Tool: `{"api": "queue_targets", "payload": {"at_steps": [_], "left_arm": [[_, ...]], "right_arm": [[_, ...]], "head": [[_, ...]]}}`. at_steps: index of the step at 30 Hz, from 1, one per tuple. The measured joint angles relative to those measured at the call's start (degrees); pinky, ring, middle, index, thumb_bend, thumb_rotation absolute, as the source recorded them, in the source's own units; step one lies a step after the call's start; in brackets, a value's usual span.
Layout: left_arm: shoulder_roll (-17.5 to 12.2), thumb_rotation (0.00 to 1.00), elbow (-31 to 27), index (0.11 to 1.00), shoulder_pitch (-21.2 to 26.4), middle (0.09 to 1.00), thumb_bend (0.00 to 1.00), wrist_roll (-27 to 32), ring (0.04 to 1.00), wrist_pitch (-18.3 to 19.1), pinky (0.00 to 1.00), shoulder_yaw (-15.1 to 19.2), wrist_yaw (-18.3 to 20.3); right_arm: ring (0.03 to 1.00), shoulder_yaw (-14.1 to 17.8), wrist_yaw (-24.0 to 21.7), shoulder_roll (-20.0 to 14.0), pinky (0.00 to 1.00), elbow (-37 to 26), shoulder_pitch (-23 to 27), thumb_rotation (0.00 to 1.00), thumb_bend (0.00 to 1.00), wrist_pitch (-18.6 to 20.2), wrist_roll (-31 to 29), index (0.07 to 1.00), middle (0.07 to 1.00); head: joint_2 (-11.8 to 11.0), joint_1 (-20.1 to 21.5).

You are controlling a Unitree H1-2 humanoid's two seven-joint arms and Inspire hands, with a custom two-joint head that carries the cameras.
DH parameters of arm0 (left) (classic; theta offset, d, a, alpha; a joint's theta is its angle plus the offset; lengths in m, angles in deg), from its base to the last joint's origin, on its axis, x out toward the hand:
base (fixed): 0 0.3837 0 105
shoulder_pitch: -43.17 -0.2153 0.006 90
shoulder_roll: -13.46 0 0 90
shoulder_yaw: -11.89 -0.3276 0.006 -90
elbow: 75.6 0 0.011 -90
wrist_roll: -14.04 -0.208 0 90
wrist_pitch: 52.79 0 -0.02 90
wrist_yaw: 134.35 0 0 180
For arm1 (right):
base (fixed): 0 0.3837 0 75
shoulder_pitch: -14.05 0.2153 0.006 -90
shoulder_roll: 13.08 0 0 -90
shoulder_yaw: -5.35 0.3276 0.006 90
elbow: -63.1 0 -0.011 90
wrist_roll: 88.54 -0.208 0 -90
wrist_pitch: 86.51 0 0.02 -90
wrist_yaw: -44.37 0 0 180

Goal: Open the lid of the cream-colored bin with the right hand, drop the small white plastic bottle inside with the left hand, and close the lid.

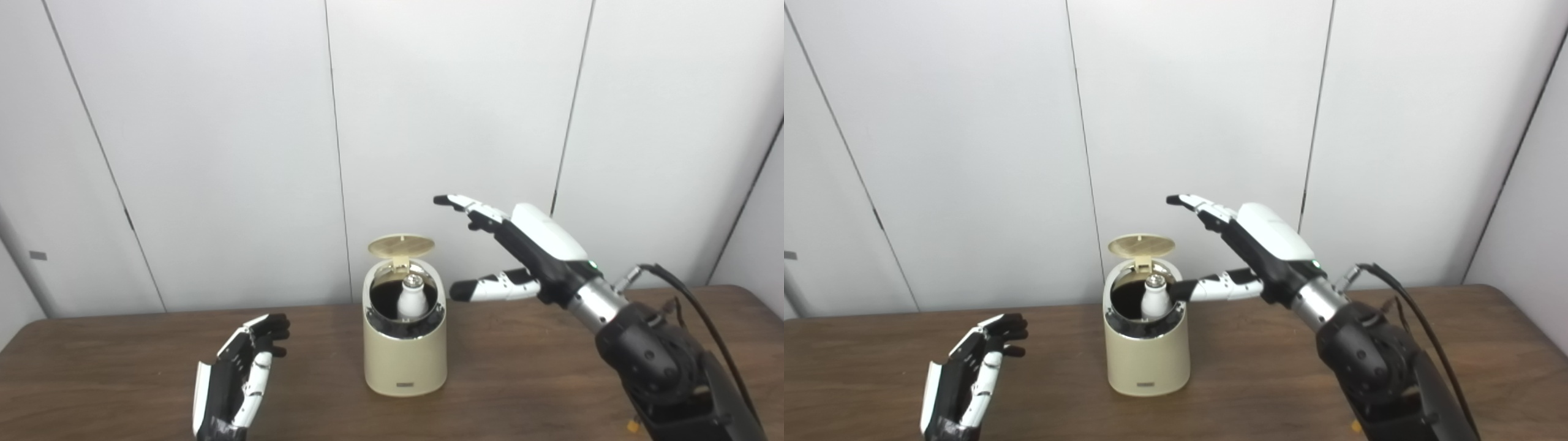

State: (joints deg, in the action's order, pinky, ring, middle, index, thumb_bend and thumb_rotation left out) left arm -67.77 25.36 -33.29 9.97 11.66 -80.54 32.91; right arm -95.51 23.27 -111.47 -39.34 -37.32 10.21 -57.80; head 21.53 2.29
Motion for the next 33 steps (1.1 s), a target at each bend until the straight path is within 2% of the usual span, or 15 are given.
{"api": "queue_targets", "payload": {"at_steps": [5,6,8,12,23,33], "left_arm": [[0.09,0.79,0.65,0.716,0.78,0.723,0.42,-1.18,0.705,0.0,0.6,-0.53,-0.08],[0.09,0.78,0.66,0.715,0.91,0.724,0.43,-1.72,0.708,0.0,0.61,-0.61,-0.08],[0.09,0.78,0.66,0.712,1.03,0.723,0.43,-2.11,0.71,0.0,0.61,-0.76,-0.07],[0.1,0.78,0.66,0.712,1.03,0.722,0.43,-2.19,0.709,0.0,0.62,-0.77,-0.1],[0.32,0.79,0.57,0.716,1.05,0.727,0.42,-2.35,0.711,0.0,0.61,-1.02,-0.16],[0.42,0.8,0.4,0.713,1.05,0.723,0.42,-2.61,0.707,0.0,0.61,-0.99,-0.2]], "right_arm": [[0.952,-3.28,-4.55,-0.82,0.81,1.66,5.59,0.86,1.0,0.25,2.86,0.89,0.923],[0.967,-3.63,-5.3,-0.82,0.83,2.3,6.51,0.86,1.0,0.39,3.22,0.894,0.922],[0.992,-4.45,-6.92,-0.88,0.94,3.59,7.81,0.88,1.0,0.94,3.92,0.893,0.904],[1.0,-6.22,-8.65,-0.95,0.98,7.0,9.01,0.89,1.0,0.61,4.92,0.892,0.903],[1.0,-9.46,-9.81,-0.7,0.98,13.99,12.73,0.93,1.0,-0.63,7.03,0.873,0.901],[0.961,-10.19,-12.12,-0.65,0.96,12.65,12.08,0.95,1.0,-0.05,6.67,0.829,0.867]], "head": [[0.0,0.0],[0.0,0.09],[-0.09,0.0],[-0.17,-0.09],[0.0,-0.26],[0.26,0.0]]}}
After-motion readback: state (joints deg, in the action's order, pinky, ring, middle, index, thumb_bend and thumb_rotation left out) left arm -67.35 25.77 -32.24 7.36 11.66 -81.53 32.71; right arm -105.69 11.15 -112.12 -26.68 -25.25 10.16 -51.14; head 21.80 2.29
